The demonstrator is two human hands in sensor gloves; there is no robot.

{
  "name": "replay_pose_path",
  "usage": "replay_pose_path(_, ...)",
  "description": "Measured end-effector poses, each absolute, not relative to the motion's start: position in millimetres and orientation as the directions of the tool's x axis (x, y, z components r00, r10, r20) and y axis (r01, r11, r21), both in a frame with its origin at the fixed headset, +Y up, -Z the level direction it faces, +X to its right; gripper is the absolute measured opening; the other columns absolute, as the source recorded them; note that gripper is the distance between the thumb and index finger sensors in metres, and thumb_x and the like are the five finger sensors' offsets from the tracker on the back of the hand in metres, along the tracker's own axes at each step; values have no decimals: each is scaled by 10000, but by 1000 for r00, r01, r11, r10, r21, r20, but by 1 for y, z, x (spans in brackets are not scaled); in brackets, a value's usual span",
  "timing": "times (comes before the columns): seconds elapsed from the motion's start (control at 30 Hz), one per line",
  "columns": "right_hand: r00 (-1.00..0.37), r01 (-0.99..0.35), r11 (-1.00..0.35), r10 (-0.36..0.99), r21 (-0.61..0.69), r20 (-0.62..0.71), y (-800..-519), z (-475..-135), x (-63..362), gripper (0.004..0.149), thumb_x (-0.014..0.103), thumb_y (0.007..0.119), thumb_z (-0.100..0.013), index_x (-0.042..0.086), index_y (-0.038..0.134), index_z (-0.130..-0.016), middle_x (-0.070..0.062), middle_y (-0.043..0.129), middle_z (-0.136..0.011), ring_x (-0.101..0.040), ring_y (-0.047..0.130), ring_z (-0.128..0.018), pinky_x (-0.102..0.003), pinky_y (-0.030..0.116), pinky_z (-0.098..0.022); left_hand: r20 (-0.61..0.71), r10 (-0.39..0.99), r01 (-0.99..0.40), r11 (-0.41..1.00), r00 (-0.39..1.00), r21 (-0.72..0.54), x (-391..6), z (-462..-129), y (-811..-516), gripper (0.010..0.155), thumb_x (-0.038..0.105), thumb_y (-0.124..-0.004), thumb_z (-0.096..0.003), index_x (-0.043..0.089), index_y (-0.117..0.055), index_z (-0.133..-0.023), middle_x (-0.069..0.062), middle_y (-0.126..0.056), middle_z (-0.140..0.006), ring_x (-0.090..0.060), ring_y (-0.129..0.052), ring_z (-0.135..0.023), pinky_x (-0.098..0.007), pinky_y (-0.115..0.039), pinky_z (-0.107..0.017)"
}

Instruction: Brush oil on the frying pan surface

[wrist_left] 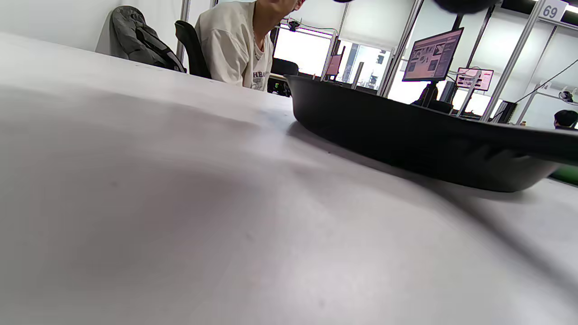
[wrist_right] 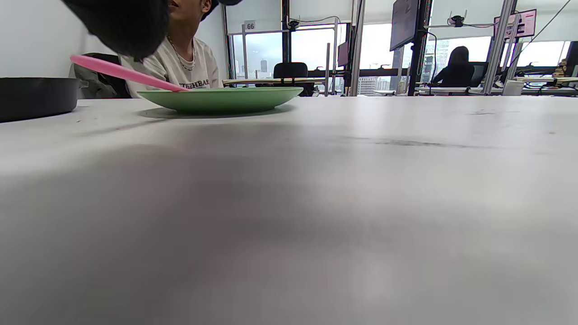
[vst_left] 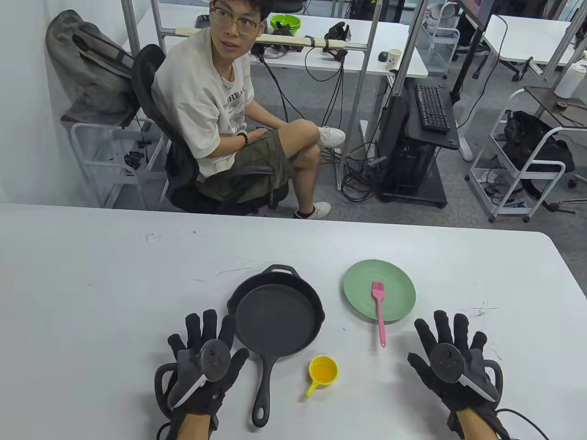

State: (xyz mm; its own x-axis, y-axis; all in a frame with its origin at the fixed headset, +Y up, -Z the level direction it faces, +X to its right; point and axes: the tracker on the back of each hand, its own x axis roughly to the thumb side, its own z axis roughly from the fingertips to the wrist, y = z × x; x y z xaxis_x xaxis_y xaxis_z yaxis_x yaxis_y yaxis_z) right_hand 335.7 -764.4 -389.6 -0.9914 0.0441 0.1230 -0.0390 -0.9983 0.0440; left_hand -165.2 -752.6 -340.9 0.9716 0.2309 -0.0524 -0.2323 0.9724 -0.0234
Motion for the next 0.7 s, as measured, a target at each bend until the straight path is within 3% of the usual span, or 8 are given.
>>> replay_pose_path(0.4,-988,-51,-997,58,51,142,-763,-385,332,770,643,595,-601,375,152,-1171,-108,-19,-1261,-491,-98,-1070,-792,56,-681,-43,227,-228,974,973,-8,-164,-340,-750,782,695,-583,-586,381,-311,-1248,-39,-215,-1359,-420,-156,-1220,-706,-207,-781)
replay_pose_path(0.7,-981,-94,-996,95,11,170,-759,-382,332,755,615,638,-596,383,207,-1171,-126,97,-1285,-489,8,-1105,-791,128,-709,-36,237,-237,971,971,13,-164,-337,-746,777,690,-586,-587,370,-336,-1249,-47,-251,-1359,-438,-203,-1218,-712,-248,-778)
